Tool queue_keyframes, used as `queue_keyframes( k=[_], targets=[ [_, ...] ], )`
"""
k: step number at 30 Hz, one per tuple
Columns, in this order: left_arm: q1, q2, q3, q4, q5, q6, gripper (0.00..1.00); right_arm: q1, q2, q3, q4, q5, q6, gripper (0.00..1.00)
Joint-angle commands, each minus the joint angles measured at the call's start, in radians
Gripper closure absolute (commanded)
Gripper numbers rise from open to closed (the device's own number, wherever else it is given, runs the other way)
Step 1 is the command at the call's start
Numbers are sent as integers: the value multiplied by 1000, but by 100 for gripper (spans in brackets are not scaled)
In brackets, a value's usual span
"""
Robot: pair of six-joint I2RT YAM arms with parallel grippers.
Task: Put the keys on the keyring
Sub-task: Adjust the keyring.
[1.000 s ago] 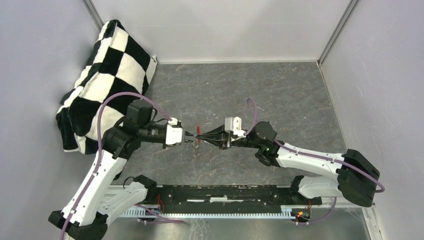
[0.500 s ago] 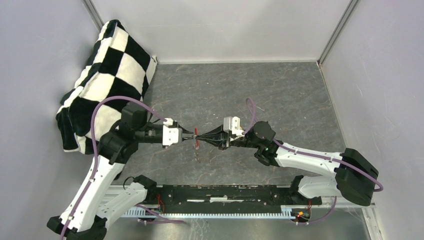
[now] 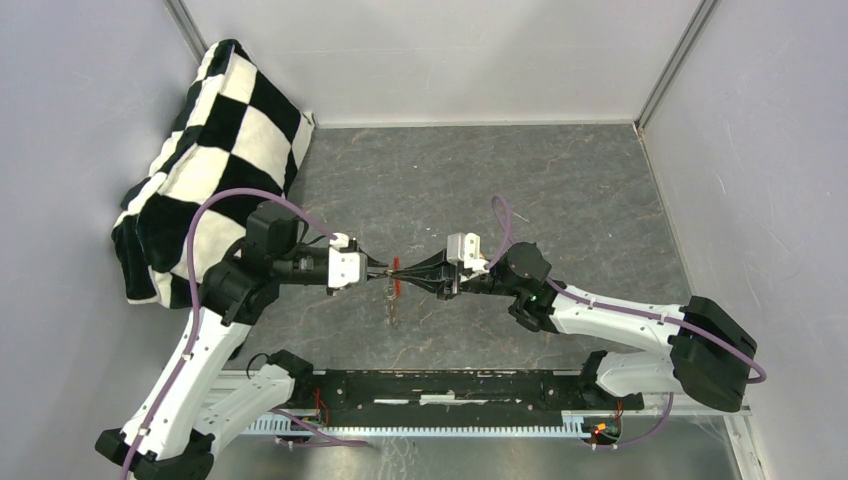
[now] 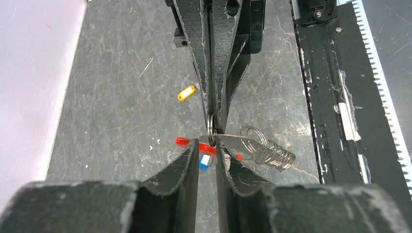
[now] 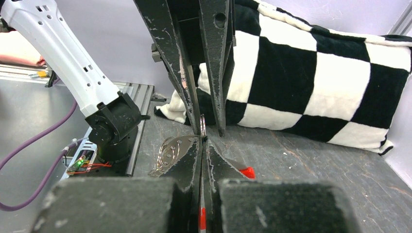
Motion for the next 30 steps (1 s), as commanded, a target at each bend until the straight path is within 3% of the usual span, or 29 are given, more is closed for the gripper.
queue_keyframes(
  k=[1,7,17,22,25,30],
  targets=[
    [-1,-7,3,54,23,-53,77,-3,1,28,67,-17,10,100],
    [-2,-1,2,7,44,-36,86,-4,1,30,69,-15,10,100],
    [-2,17,1,5,70,-36,77,-4,4,27,74,-23,36,100],
    [-1,11,-15,4,44,-14,98,-3,-5,22,70,-25,29,100],
    [-1,8,-21,3,51,4,98,-5,-8,27,53,-36,22,99],
    [-1,-6,-23,-37,92,104,98,-24,-83,-19,-1,3,-19,68]
  ],
)
